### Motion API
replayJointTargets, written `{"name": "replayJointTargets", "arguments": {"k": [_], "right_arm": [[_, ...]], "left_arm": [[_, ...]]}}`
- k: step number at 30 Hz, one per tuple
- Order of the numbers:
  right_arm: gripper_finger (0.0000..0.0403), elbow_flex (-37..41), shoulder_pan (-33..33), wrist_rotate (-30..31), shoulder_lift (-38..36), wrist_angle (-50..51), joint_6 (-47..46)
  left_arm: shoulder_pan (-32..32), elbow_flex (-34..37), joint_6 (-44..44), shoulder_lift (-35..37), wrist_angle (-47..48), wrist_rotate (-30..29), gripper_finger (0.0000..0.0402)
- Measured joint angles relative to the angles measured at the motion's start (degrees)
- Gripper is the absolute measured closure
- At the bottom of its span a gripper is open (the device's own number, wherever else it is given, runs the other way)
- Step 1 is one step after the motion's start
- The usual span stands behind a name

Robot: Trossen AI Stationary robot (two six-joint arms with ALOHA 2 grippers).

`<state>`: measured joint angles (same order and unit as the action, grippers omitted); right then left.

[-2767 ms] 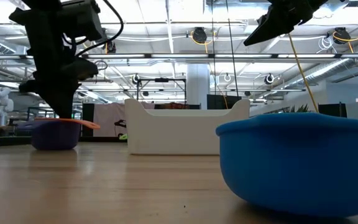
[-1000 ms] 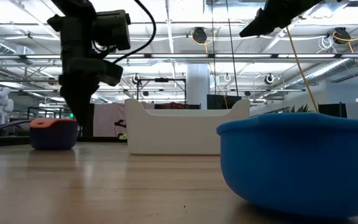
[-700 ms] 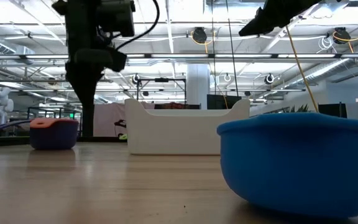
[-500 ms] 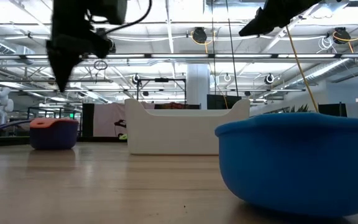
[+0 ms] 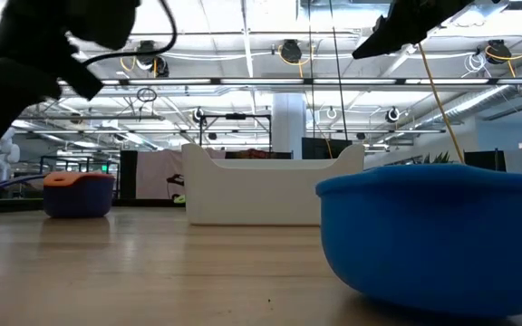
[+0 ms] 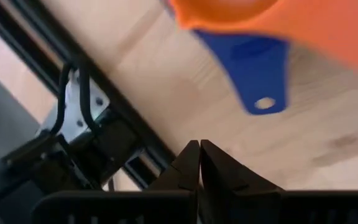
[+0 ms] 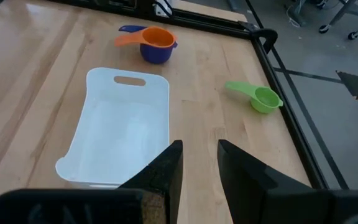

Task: Nest measuring cups in basket
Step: Stack the orange measuring cup on top of the blue measuring cup

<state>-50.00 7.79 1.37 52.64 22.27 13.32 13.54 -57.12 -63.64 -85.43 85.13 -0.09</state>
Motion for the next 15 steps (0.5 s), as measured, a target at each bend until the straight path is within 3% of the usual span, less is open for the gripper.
{"name": "replayJointTargets", "arguments": {"k": [8, 15], "right_arm": [[0.0307, 0.00, 0.00, 0.00, 0.00, -0.22, 0.88], [0.0307, 0.00, 0.00, 0.00, 0.00, -1.17, 0.88]], "left_arm": [[2.68, 8.66, -1.56, 0.00, -12.01, 2.43, 0.0382], [2.63, 12.16, -2.49, 0.00, -9.56, 0.71, 0.0383]]}}
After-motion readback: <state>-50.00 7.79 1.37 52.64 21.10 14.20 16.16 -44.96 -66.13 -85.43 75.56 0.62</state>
